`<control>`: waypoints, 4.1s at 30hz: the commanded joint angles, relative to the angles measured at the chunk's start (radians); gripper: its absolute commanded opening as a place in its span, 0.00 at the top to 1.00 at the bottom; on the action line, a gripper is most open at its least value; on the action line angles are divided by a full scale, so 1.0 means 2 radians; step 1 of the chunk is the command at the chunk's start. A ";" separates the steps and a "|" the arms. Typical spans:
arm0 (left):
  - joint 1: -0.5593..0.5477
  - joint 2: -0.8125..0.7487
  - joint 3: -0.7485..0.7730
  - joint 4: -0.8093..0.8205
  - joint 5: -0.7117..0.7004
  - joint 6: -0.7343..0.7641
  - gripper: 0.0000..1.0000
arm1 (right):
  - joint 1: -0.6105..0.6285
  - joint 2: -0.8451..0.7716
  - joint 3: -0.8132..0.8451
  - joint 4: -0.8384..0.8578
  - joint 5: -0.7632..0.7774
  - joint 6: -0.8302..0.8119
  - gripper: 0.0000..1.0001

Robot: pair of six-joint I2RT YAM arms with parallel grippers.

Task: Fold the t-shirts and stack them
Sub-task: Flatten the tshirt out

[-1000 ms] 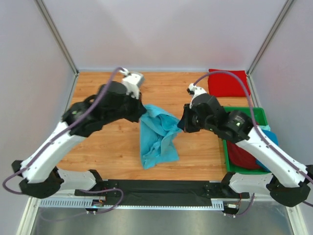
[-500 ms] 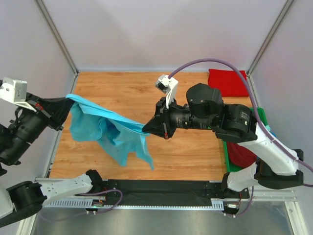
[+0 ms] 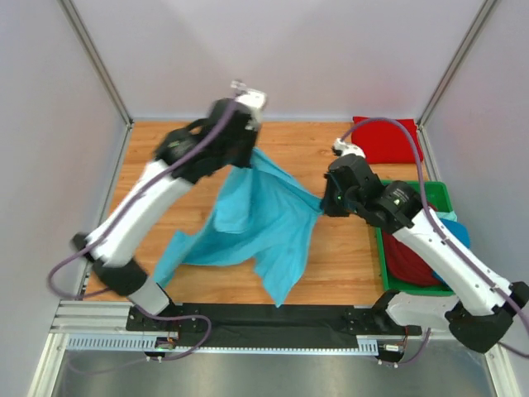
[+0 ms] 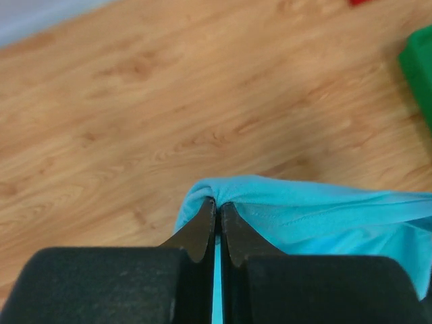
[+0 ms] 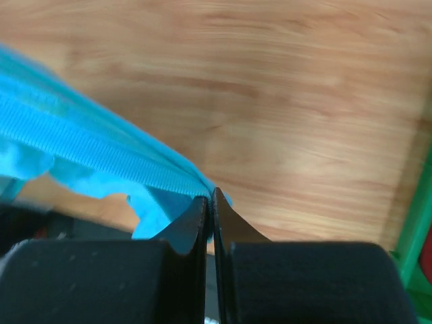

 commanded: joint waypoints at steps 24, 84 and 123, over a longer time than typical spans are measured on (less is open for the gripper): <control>0.019 -0.152 -0.585 0.102 0.182 -0.199 0.36 | -0.185 0.104 -0.267 0.317 -0.274 0.060 0.41; 0.213 -0.062 -0.479 0.132 0.267 -0.142 0.46 | -0.221 0.069 -0.277 0.153 -0.211 0.005 0.53; 0.223 -0.215 -0.699 0.169 0.231 -0.428 0.53 | -0.240 0.062 -0.298 0.144 -0.215 0.018 0.45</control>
